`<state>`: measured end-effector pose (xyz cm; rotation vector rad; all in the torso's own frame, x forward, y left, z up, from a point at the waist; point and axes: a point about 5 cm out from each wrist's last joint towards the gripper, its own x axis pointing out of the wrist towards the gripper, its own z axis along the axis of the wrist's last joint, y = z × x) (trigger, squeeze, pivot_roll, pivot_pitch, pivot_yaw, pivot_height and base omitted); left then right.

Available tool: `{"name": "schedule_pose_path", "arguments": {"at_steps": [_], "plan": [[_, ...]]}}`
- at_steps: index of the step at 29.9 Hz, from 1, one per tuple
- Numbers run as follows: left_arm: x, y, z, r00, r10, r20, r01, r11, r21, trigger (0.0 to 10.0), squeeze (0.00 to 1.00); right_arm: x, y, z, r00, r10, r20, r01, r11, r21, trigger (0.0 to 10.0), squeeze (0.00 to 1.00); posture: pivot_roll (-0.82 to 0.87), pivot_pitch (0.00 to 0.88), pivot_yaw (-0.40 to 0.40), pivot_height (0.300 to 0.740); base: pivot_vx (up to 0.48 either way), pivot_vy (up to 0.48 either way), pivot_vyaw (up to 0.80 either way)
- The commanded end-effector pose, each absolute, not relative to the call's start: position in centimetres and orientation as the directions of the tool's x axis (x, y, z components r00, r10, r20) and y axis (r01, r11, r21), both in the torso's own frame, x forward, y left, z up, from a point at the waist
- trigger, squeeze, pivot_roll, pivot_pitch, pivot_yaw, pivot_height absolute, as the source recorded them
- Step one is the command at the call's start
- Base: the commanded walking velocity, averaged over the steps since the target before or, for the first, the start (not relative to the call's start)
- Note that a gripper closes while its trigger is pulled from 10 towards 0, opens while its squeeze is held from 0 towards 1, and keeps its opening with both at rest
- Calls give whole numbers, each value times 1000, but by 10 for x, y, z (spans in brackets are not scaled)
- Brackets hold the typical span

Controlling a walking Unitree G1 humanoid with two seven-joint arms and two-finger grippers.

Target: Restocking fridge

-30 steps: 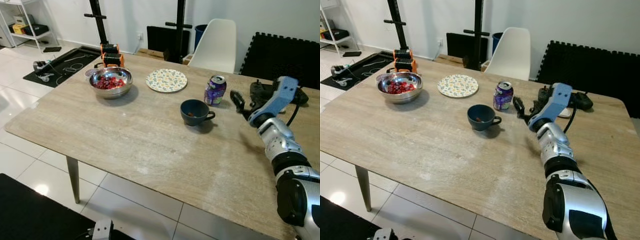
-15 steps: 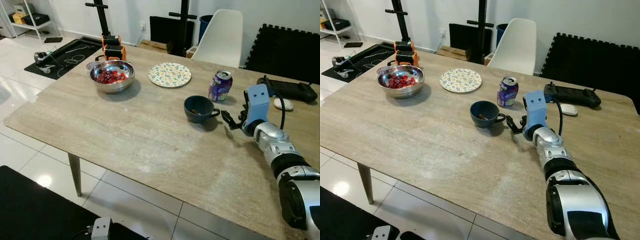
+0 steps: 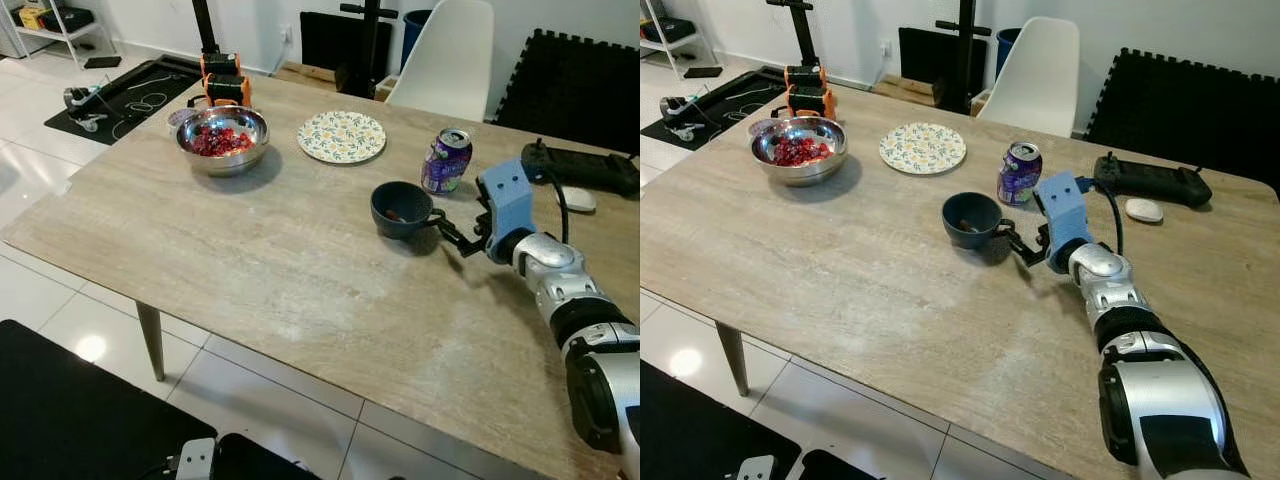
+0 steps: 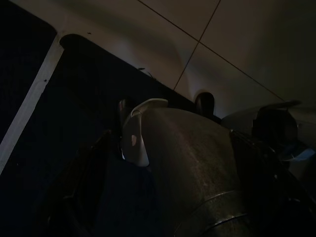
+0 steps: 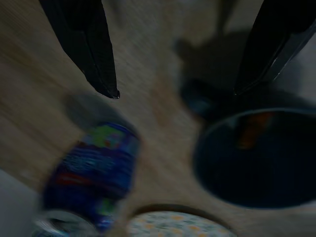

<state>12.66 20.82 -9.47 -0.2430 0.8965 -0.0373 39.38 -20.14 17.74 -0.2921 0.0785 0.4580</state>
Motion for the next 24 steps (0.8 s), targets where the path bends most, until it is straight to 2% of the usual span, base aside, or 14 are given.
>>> {"name": "schedule_pose_path", "arguments": {"at_steps": [1, 24], "plan": [[109, 207, -101, 574, -155, -804, -68, 970, -235, 10000, 0, 393, -193, 178, 850, 507, -140, -526, 814, -245, 10000, 0, 73, 173, -52, 740, 0, 0, 0], [110, 207, -100, 581, -153, -800, -66, 970, -233, 10000, 0, 388, -189, 184, 731, 667, -144, -682, 707, -189, 10000, 0, 82, 173, -62, 740, 0, 0, 0]]}}
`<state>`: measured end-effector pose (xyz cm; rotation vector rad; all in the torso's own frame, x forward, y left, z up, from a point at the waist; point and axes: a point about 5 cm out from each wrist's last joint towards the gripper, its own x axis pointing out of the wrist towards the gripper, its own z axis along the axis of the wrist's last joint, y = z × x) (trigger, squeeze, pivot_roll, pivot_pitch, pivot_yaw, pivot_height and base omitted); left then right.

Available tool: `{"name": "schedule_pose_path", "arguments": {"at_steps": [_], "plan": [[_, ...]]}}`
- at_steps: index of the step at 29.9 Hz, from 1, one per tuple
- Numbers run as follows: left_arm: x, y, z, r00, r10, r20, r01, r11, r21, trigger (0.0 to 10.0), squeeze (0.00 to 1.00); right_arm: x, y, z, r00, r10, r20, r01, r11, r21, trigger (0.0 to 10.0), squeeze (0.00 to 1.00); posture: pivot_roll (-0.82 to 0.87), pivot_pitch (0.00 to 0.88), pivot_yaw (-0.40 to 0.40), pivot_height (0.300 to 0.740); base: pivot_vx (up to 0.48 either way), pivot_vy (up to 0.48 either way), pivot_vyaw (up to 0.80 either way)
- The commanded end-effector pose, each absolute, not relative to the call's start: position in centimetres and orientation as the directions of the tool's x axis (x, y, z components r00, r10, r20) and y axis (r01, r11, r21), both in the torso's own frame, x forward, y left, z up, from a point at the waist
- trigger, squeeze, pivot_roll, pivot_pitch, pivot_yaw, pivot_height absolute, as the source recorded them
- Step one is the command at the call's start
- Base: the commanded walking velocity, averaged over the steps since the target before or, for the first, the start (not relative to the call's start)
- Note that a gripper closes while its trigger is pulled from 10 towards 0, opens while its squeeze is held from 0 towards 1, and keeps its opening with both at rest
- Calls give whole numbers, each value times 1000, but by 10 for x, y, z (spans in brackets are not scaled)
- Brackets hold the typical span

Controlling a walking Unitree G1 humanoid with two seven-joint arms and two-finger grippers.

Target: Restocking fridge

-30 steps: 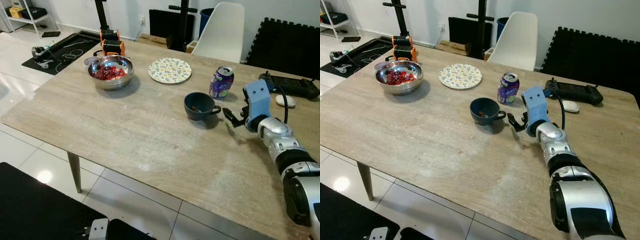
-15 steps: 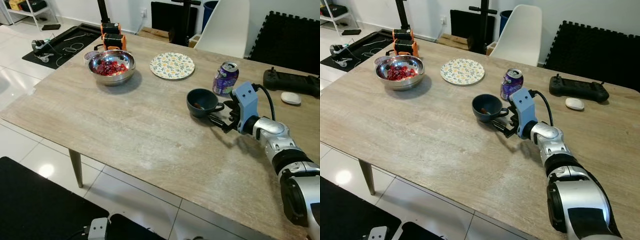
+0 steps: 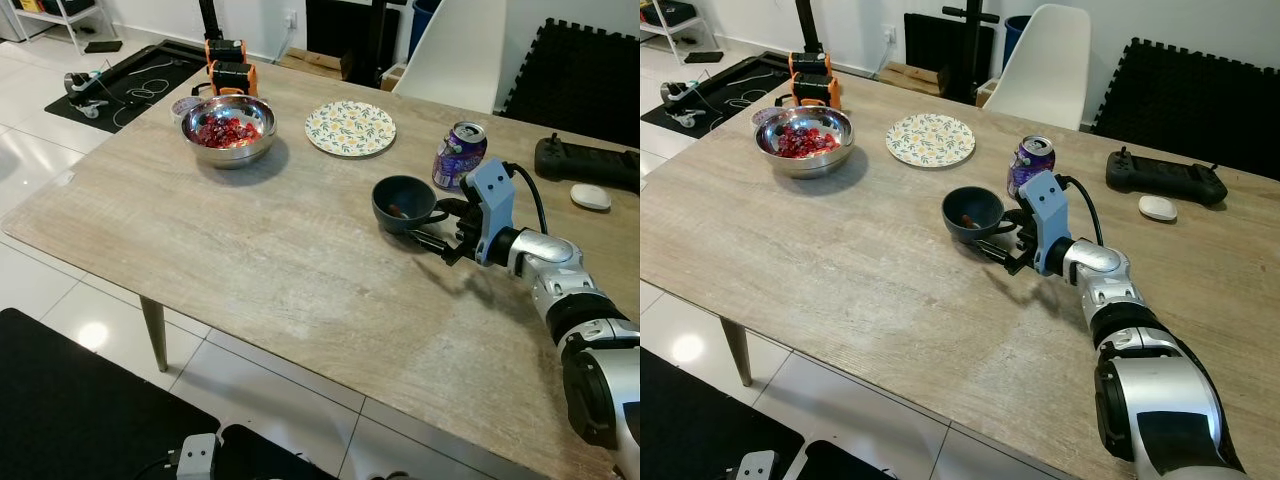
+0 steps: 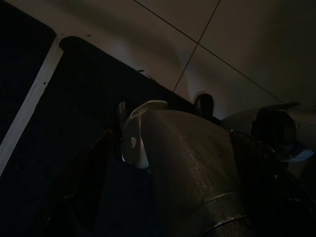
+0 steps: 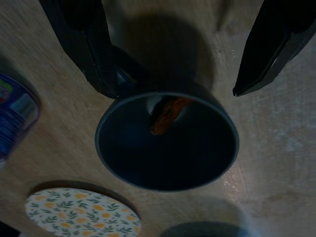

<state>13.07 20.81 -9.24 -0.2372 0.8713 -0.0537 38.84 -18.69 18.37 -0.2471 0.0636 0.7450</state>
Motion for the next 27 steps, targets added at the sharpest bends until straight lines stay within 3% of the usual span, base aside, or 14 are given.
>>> {"name": "schedule_pose_path", "arguments": {"at_steps": [1, 11, 16, 18, 20, 24, 27], "plan": [[110, 207, -100, 581, -152, -799, -66, 970, -233, 10000, 0, 388, -189, 185, 724, 674, -143, -689, 701, -185, 10000, 0, 81, 173, -63, 740, 0, 0, 0], [112, 205, -100, 583, -154, -798, -65, 970, -235, 10000, 0, 385, -189, 188, 666, 732, -144, -746, 647, -160, 10000, 0, 75, 166, -67, 740, 0, 0, 0], [113, 204, -100, 584, -155, -797, -65, 970, -235, 10000, 0, 381, -187, 187, 584, 797, -156, -812, 570, -125, 10000, 0, 73, 161, -67, 740, 0, 0, 0], [114, 203, -100, 584, -156, -797, -64, 970, -236, 10000, 0, 376, -186, 184, 505, 846, -168, -863, 499, -81, 10000, 0, 73, 161, -66, 740, 0, 0, 0], [114, 203, -100, 584, -156, -796, -63, 970, -237, 10000, 0, 375, -186, 183, 495, 852, -170, -869, 489, -80, 10000, 0, 74, 159, -67, 740, 0, 0, 0], [115, 202, -100, 585, -158, -796, -61, 970, -237, 10000, 0, 377, -187, 185, 529, 838, -133, -849, 525, -69, 10000, 0, 74, 157, -66, 740, 0, 0, 0], [115, 202, -100, 584, -158, -796, -59, 970, -236, 10000, 0, 381, -190, 186, 617, 778, -120, -787, 609, -100, 10000, 0, 74, 156, -66, 740, 0, 0, 0]]}}
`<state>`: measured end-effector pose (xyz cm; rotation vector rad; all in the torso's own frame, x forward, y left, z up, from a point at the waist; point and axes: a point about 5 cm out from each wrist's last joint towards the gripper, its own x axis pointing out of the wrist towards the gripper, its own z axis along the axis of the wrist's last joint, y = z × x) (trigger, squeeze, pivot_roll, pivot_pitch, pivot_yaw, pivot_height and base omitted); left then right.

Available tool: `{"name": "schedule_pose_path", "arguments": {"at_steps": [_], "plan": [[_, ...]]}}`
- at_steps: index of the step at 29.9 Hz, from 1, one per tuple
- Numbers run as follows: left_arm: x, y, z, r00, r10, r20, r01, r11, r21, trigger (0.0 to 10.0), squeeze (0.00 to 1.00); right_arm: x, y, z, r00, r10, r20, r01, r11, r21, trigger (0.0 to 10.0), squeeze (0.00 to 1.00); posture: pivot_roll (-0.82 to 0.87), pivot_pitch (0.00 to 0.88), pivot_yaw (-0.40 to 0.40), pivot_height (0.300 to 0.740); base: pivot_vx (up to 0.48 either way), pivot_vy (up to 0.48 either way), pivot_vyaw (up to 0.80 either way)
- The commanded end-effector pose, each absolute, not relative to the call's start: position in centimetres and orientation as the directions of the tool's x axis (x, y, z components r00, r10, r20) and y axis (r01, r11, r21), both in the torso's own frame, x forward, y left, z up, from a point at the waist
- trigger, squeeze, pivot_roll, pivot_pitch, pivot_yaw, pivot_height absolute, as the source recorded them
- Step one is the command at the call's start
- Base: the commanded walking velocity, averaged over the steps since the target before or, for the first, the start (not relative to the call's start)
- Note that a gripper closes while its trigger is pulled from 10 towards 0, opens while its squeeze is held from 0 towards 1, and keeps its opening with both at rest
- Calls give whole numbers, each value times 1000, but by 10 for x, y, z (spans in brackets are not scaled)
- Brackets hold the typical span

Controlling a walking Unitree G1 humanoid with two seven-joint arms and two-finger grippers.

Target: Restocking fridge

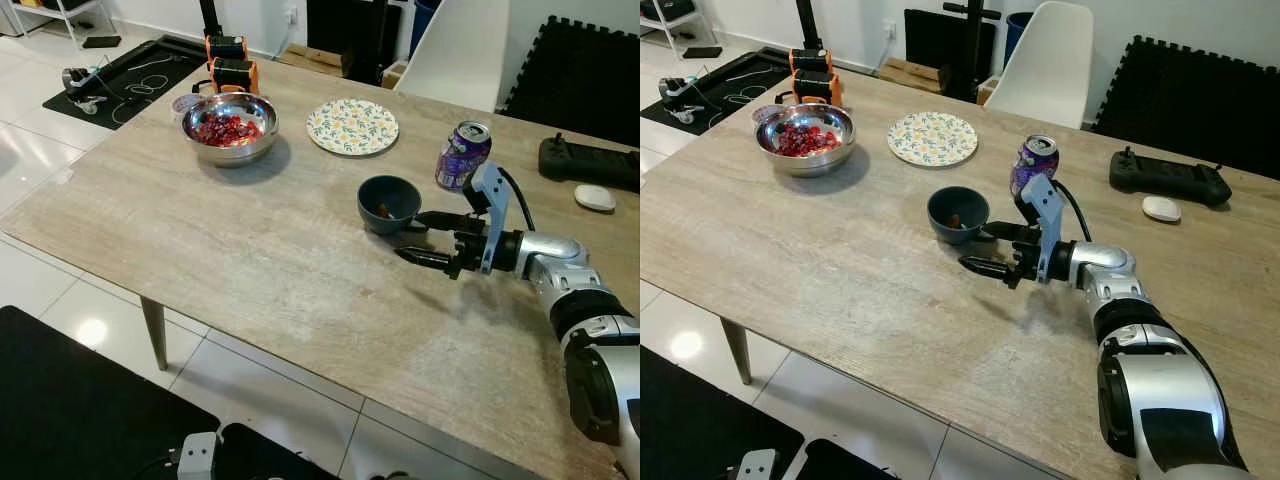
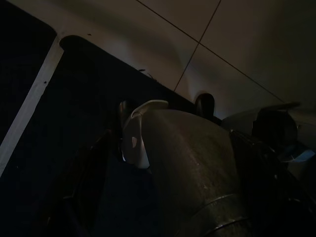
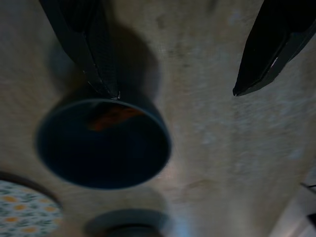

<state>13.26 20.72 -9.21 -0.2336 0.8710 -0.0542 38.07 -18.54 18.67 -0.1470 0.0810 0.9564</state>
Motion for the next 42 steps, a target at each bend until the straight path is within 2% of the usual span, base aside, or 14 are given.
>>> {"name": "schedule_pose_path", "arguments": {"at_steps": [1, 4, 8, 22, 28, 33, 39, 41, 42], "plan": [[115, 202, -100, 584, -158, -796, -59, 970, -236, 10000, 0, 381, -190, 186, 617, 778, -120, -787, 609, -100, 10000, 0, 74, 156, -66, 740, 0, 0, 0], [115, 202, -100, 583, -158, -797, -58, 970, -234, 10000, 0, 384, -193, 185, 678, 724, -127, -735, 669, -114, 10000, 0, 74, 153, -65, 740, 0, 0, 0], [115, 202, -100, 582, -159, -798, -56, 971, -234, 10000, 0, 384, -194, 177, 713, 681, -168, -701, 699, -140, 10000, 0, 77, 151, -64, 740, 0, 0, 0], [114, 202, -100, 581, -160, -798, -54, 971, -234, 10000, 0, 383, -184, 163, 705, 675, -216, -706, 698, -122, 10000, 0, 81, 153, -66, 740, 0, 0, 0], [115, 201, -100, 581, -159, -798, -57, 970, -234, 10000, 0, 380, -173, 162, 630, 755, -182, -774, 630, -66, 10000, 0, 79, 150, -68, 740, 0, 0, 0], [115, 201, -100, 581, -159, -798, -56, 970, -234, 10000, 0, 378, -171, 161, 608, 773, -180, -791, 609, -56, 10000, 0, 77, 149, -69, 740, 0, 0, 0], [116, 199, -100, 582, -162, -797, -54, 970, -237, 10000, 0, 379, -169, 158, 648, 743, -165, -759, 649, -54, 10000, 0, 76, 148, -68, 740, 0, 0, 0], [116, 199, -100, 583, -163, -796, -52, 970, -237, 10000, 0, 381, -169, 152, 705, 685, -185, -704, 707, -66, 10000, 0, 73, 148, -65, 740, 0, 0, 0], [116, 199, -100, 583, -163, -796, -52, 970, -237, 10000, 0, 381, -169, 152, 705, 685, -185, -704, 707, -66, 10000, 0, 73, 148, -65, 740, 0, 0, 0]]}}
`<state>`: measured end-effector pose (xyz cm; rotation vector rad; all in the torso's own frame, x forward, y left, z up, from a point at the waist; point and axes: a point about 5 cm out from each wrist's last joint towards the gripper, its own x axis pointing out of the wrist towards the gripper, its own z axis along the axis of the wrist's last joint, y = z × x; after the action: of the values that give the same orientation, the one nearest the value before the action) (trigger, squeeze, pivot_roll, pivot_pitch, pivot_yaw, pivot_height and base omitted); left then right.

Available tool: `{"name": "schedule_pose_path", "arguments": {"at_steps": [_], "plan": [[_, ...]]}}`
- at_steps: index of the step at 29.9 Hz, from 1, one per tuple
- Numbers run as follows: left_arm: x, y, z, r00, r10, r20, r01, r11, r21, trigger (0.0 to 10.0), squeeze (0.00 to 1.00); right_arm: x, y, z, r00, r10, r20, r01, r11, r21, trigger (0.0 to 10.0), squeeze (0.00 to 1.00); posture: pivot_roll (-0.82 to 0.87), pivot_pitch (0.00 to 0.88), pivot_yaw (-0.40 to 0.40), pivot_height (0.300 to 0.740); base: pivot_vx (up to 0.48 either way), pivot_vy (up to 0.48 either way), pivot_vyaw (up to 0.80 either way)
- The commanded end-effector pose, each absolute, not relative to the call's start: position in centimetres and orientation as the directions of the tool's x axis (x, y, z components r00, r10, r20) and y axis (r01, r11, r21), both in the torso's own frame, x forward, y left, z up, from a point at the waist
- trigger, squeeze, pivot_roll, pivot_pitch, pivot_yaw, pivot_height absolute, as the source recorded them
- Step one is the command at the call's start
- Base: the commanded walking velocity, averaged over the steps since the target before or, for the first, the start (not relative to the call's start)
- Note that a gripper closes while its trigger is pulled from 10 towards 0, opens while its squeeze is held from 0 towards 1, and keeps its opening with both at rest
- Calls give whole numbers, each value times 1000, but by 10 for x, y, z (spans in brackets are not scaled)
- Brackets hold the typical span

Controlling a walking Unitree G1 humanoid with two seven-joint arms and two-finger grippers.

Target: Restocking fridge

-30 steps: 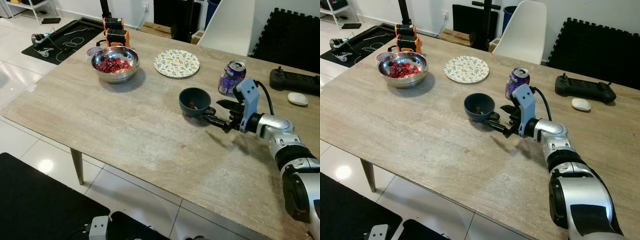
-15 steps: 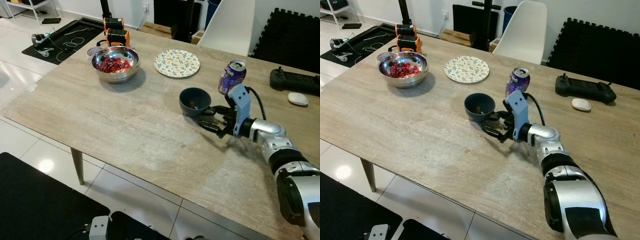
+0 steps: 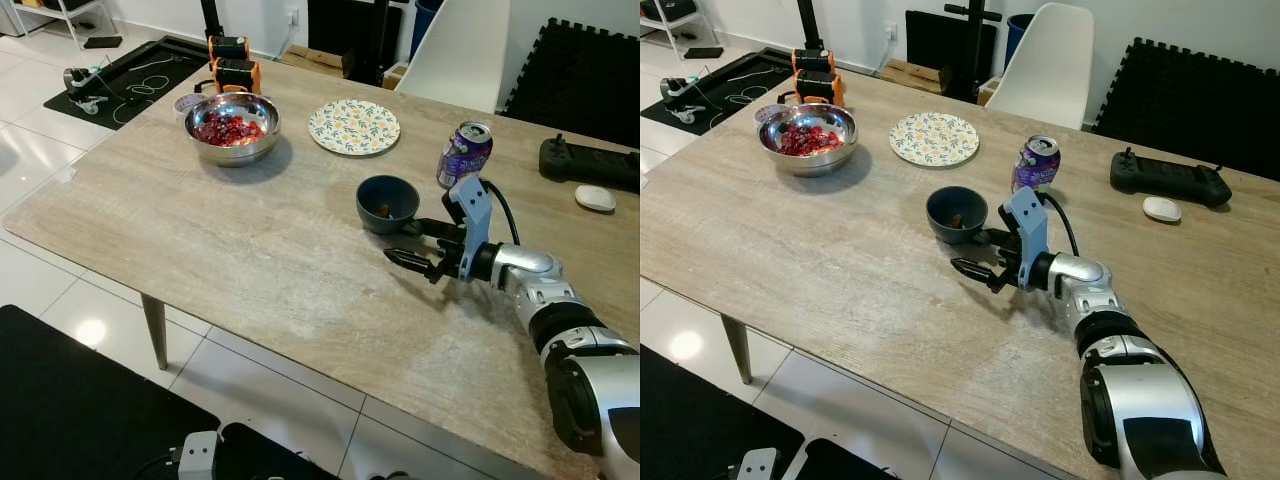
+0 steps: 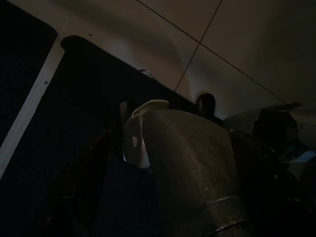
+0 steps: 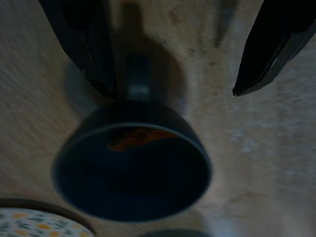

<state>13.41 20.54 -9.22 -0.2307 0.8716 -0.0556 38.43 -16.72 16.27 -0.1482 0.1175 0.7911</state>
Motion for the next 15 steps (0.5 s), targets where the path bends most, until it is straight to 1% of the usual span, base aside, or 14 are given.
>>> {"name": "schedule_pose_path", "arguments": {"at_steps": [1, 3, 10, 11, 13, 14, 15], "plan": [[116, 199, -100, 583, -163, -796, -52, 970, -237, 10000, 0, 382, -169, 150, 726, 661, -191, -681, 730, -63, 10000, 0, 73, 148, -65, 740, 0, 0, 0], [116, 199, -100, 581, -164, -797, -50, 970, -237, 10000, 0, 380, -165, 142, 743, 641, -191, -658, 752, -38, 10000, 0, 73, 149, -61, 740, 0, 0, 0], [117, 199, -100, 582, -165, -796, -47, 971, -236, 10000, 0, 379, -159, 135, 769, 617, -170, -626, 780, -2, 10000, 0, 77, 149, -58, 740, 0, 0, 0], [117, 200, -100, 583, -164, -796, -46, 971, -234, 10000, 0, 379, -158, 136, 775, 612, -155, -619, 786, 10, 9725, 0, 76, 148, -57, 740, 0, 0, 0], [118, 200, -100, 583, -164, -796, -46, 971, -233, 10000, 0, 380, -158, 137, 782, 607, -141, -611, 792, 20, 9725, 0, 75, 148, -57, 740, 0, 0, 0], [118, 201, -99, 584, -163, -796, -45, 972, -232, 10000, 0, 381, -157, 140, 791, 602, -115, -602, 798, 36, 6980, 0, 75, 147, -58, 740, 0, 0, 0], [119, 201, -99, 584, -163, -795, -45, 972, -232, 10000, 0, 382, -156, 141, 794, 599, -105, -598, 800, 40, 7216, 0, 75, 146, -58, 740, 0, 0, 0]]}}
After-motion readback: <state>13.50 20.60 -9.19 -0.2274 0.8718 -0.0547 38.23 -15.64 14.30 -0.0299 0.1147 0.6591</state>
